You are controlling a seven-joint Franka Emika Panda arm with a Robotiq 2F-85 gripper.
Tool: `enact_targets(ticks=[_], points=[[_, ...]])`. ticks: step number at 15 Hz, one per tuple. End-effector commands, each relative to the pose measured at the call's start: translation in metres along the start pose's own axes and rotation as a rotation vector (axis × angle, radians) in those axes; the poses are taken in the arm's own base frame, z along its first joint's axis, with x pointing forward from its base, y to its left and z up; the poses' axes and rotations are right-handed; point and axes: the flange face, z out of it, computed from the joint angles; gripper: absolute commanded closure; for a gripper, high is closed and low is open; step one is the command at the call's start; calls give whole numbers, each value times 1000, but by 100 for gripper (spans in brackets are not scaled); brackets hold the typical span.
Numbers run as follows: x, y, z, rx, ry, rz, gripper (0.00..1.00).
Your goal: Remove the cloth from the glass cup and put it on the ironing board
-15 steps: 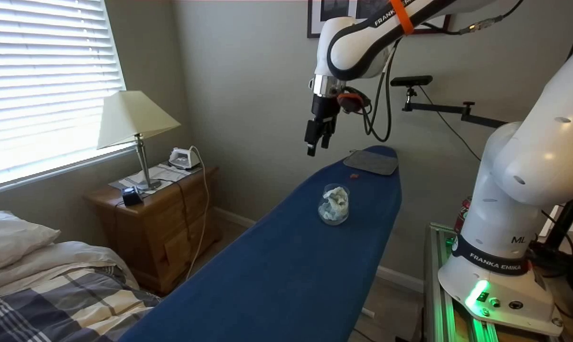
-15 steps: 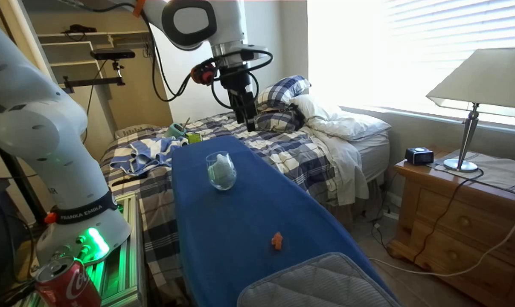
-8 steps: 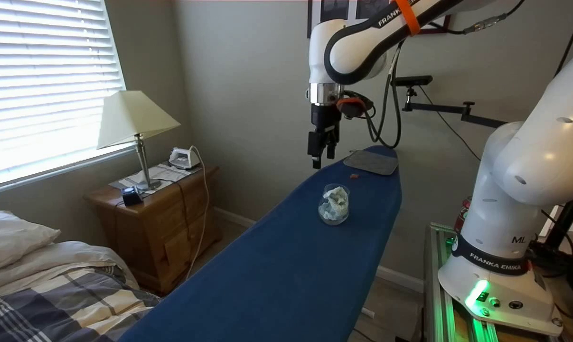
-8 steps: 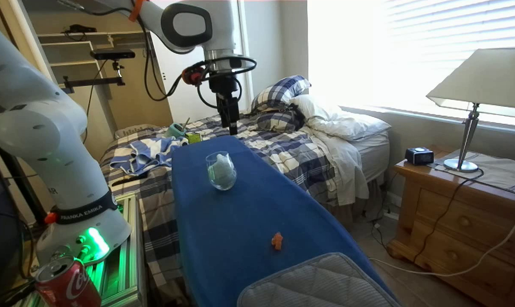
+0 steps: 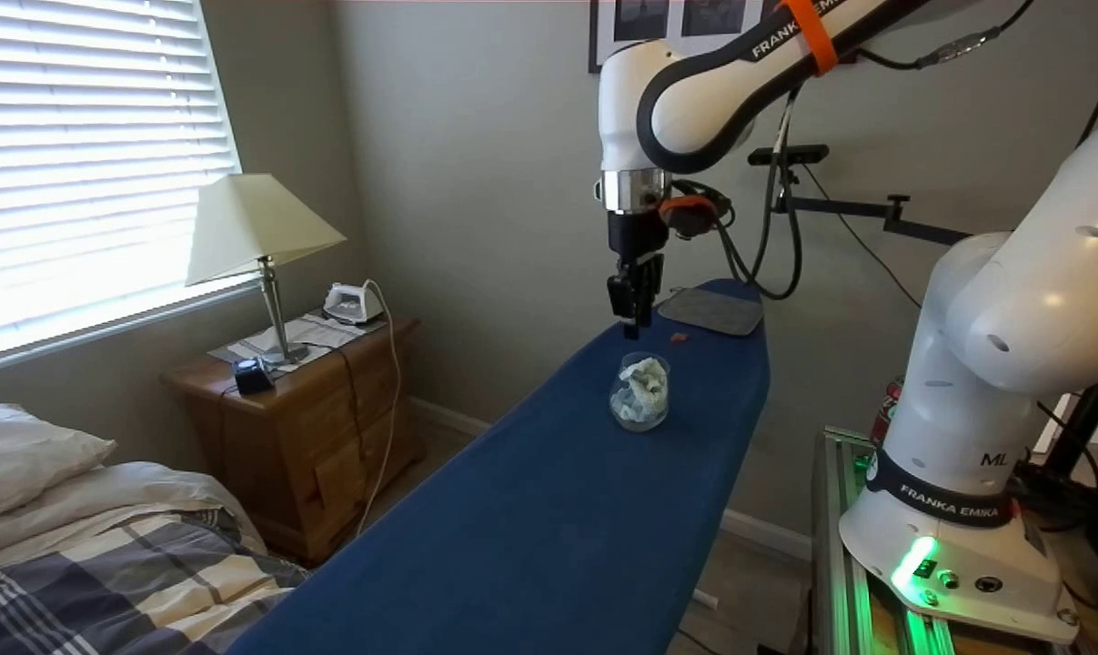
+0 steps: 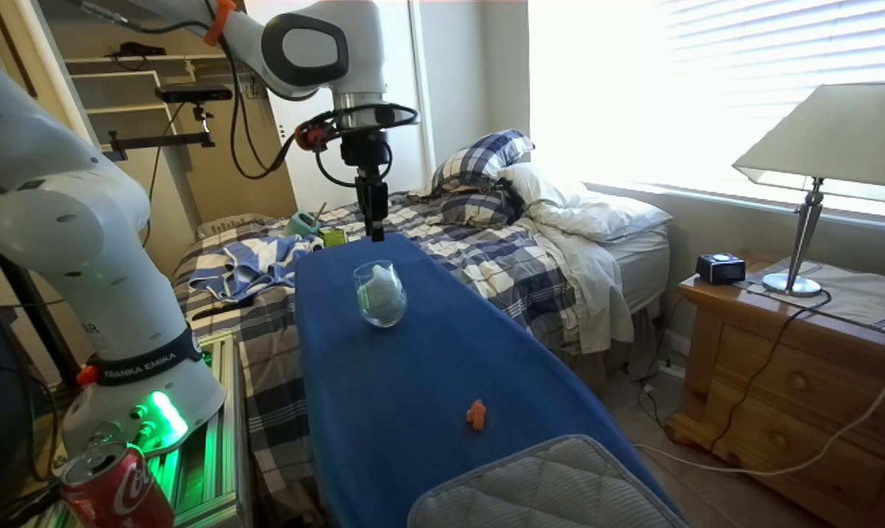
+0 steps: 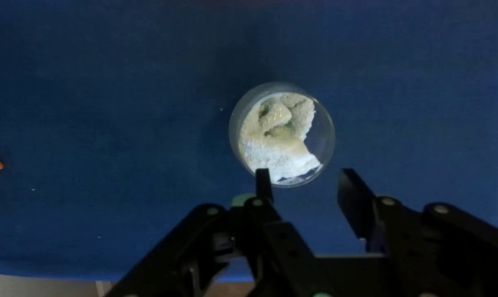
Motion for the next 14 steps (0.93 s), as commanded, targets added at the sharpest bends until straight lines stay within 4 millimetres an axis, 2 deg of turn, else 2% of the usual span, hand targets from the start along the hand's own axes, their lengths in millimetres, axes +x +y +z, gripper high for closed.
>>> enact_targets(ticks=[1, 3, 6, 10, 14], points=[[-17, 2, 8, -36, 17, -51, 84], [-20, 2, 14, -52, 28, -90, 94], [-22, 2, 20, -75, 56, -148, 100], [-22, 2, 28, -73, 82, -207, 91], [-20, 2, 33, -58, 99, -257, 95]])
